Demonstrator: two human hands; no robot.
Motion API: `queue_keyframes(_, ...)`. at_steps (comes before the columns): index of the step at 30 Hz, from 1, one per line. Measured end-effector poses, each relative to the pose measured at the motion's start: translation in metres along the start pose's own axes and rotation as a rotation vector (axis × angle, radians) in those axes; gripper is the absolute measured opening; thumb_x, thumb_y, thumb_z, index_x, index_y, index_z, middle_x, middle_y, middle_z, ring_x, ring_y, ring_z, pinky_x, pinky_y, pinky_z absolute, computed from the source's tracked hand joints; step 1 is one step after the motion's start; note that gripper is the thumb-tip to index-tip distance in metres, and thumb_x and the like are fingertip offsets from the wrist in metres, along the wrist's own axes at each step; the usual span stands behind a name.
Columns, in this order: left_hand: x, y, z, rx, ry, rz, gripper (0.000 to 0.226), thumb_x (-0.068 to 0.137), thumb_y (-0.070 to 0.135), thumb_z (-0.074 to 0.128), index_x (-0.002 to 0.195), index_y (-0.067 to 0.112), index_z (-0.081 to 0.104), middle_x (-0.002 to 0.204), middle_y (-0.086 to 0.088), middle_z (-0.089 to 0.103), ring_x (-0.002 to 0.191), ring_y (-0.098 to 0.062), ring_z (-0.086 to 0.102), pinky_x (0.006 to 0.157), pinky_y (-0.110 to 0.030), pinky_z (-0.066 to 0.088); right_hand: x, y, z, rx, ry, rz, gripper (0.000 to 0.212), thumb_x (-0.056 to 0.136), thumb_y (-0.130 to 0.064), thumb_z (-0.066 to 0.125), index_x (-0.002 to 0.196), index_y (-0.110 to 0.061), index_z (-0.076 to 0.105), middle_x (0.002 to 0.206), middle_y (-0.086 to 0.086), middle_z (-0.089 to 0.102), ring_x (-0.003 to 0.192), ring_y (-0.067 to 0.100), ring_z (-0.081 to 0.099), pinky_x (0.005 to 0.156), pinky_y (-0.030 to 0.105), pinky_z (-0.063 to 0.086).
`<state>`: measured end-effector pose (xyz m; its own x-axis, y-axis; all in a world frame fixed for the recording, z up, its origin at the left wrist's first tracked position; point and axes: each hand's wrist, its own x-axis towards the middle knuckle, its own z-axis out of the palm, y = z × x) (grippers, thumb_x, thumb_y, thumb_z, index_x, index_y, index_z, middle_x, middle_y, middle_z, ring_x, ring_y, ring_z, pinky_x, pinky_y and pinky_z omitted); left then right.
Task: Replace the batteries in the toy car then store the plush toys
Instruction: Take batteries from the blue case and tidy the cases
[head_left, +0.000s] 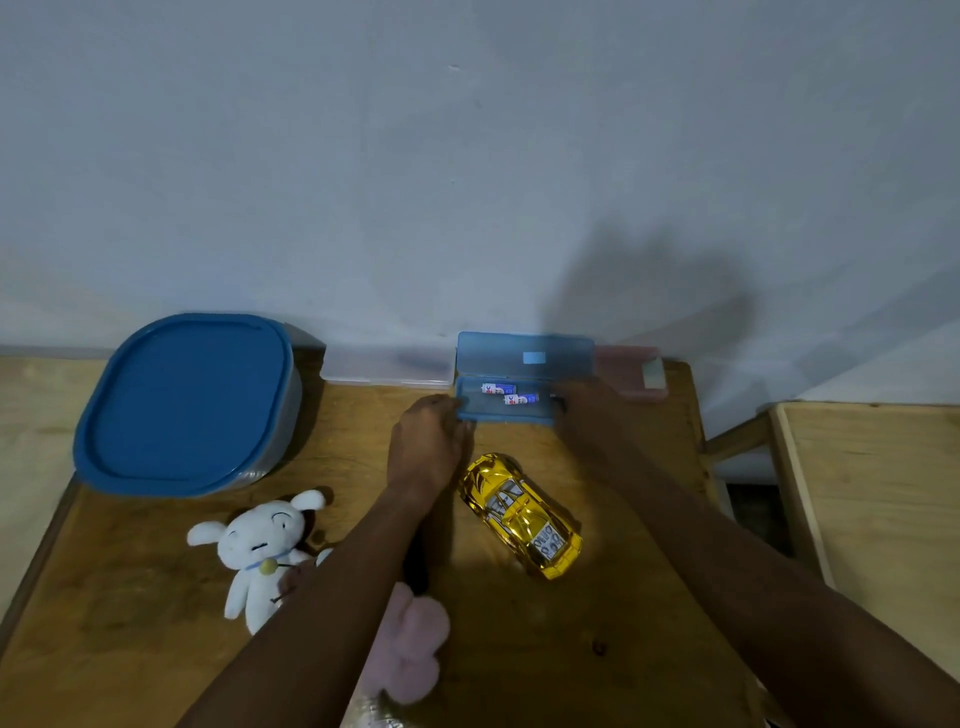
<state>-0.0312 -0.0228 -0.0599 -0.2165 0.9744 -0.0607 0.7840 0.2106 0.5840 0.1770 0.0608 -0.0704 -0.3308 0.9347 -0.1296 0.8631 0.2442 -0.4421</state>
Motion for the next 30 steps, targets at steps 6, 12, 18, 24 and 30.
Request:
queue_keyframes(6, 0.008, -0.007, 0.006, 0.046, -0.026, 0.005, 0.018, 0.094, 0.023, 0.066, 0.108, 0.021, 0.077, 0.109, -0.004, 0.076, 0.100, -0.021, 0.069, 0.086, -0.035, 0.055, 0.011, 0.000, -0.005, -0.207, -0.079, -0.068, 0.026, 0.098, -0.011, 0.050, 0.121, -0.008, 0.062, 0.118, 0.015, 0.064, 0.110, 0.030, 0.060, 0.093, 0.038, 0.049)
queue_keyframes(12, 0.013, -0.011, 0.007, 0.025, -0.051, -0.018, 0.019, 0.094, 0.023, 0.066, 0.110, 0.019, 0.076, 0.112, -0.006, 0.075, 0.104, -0.022, 0.068, 0.090, -0.036, 0.055, 0.020, -0.004, -0.020, -0.504, -0.182, -0.161, 0.030, 0.095, -0.010, 0.050, 0.124, -0.015, 0.058, 0.119, 0.011, 0.064, 0.111, 0.028, 0.061, 0.090, 0.036, 0.047)
queue_keyframes(18, 0.015, -0.012, 0.008, 0.026, -0.059, -0.014, 0.019, 0.094, 0.022, 0.066, 0.109, 0.019, 0.076, 0.113, -0.005, 0.075, 0.105, -0.021, 0.068, 0.092, -0.036, 0.054, 0.026, 0.003, -0.018, -0.366, -0.257, -0.233, 0.029, 0.092, -0.013, 0.059, 0.120, -0.015, 0.061, 0.115, 0.011, 0.065, 0.108, 0.029, 0.061, 0.087, 0.036, 0.049)
queue_keyframes(24, 0.016, -0.014, 0.008, 0.007, -0.057, -0.019, 0.018, 0.093, 0.024, 0.068, 0.107, 0.020, 0.077, 0.110, -0.002, 0.076, 0.103, -0.018, 0.069, 0.093, -0.036, 0.054, 0.019, -0.013, -0.012, 0.113, -0.006, -0.351, 0.010, 0.080, -0.003, 0.071, 0.087, -0.010, 0.068, 0.075, 0.003, 0.063, 0.066, 0.016, 0.051, 0.060, 0.025, 0.036)
queue_keyframes(30, 0.016, -0.017, 0.010, 0.005, -0.062, -0.010, 0.018, 0.093, 0.023, 0.067, 0.108, 0.019, 0.076, 0.111, -0.002, 0.075, 0.104, -0.017, 0.068, 0.093, -0.035, 0.055, 0.027, -0.029, -0.004, -0.060, -0.228, -0.425, 0.039, 0.098, -0.011, 0.053, 0.137, -0.015, 0.055, 0.106, 0.017, 0.068, 0.094, 0.030, 0.064, 0.080, 0.040, 0.053)
